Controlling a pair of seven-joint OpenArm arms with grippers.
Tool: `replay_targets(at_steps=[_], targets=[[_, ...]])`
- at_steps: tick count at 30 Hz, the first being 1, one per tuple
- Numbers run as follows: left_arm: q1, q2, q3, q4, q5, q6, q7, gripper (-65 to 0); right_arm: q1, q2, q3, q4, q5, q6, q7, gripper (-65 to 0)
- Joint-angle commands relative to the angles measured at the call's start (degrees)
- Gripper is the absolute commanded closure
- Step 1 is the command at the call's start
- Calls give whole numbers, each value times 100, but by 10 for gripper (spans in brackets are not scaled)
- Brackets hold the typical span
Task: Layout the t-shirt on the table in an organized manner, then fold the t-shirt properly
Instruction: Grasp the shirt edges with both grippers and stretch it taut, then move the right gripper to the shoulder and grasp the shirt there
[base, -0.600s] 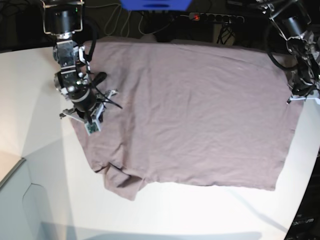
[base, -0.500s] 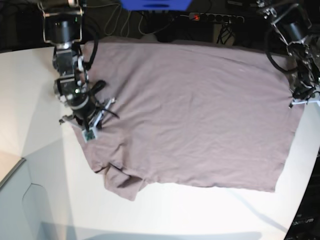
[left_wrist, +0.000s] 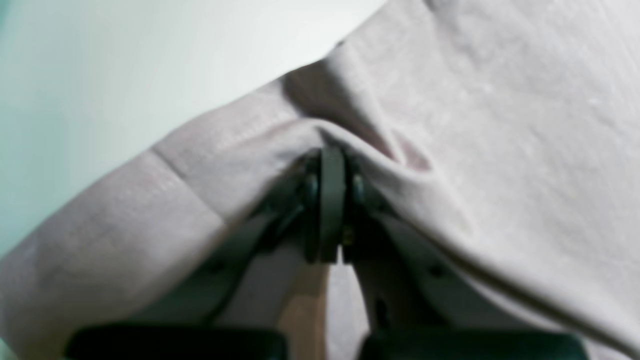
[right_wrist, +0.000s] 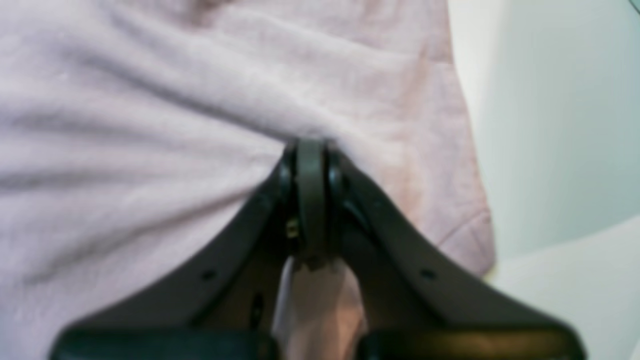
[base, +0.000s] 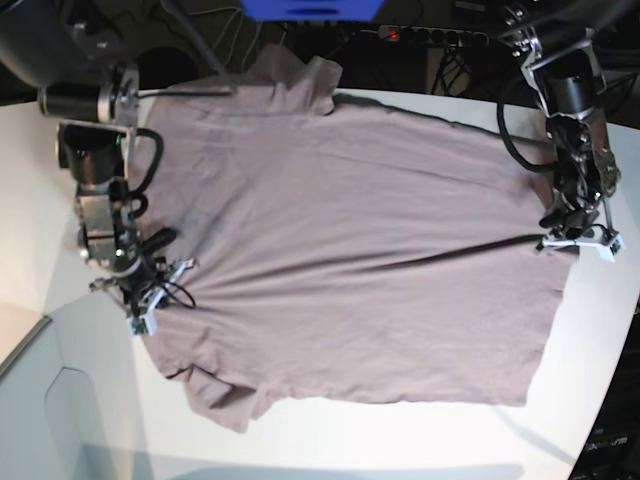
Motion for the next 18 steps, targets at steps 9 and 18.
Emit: replay_targets(at_steps=[9, 18], targets=[[72, 170, 5, -14, 12, 21, 809, 0, 1146, 409, -10, -1043, -56, -76, 704, 0], [670, 170, 5, 1947, -744, 21, 1706, 0, 636, 357, 34, 513, -56, -76, 317, 0]])
